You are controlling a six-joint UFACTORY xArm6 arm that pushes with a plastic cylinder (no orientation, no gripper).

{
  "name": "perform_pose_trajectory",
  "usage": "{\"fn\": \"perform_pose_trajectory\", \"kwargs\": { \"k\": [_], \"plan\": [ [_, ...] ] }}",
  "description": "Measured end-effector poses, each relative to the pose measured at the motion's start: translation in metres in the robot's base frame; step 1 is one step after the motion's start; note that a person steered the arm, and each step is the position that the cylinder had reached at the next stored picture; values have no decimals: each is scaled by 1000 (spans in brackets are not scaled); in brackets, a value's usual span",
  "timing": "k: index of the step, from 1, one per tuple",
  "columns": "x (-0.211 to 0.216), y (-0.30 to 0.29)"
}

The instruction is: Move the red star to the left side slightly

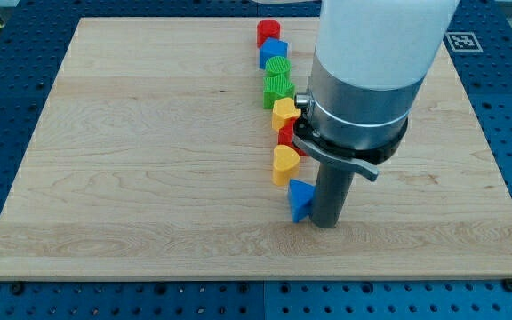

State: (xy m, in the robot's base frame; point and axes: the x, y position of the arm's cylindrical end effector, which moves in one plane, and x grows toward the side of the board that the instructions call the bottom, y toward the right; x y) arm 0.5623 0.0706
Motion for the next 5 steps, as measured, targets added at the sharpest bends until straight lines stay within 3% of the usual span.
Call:
{"fn": "perform_pose_trajectory", "kwargs": {
  "k": [2,4,5],
  "plan": [
    [-6,2],
    [-6,134],
    [-6,134]
  ]
}}
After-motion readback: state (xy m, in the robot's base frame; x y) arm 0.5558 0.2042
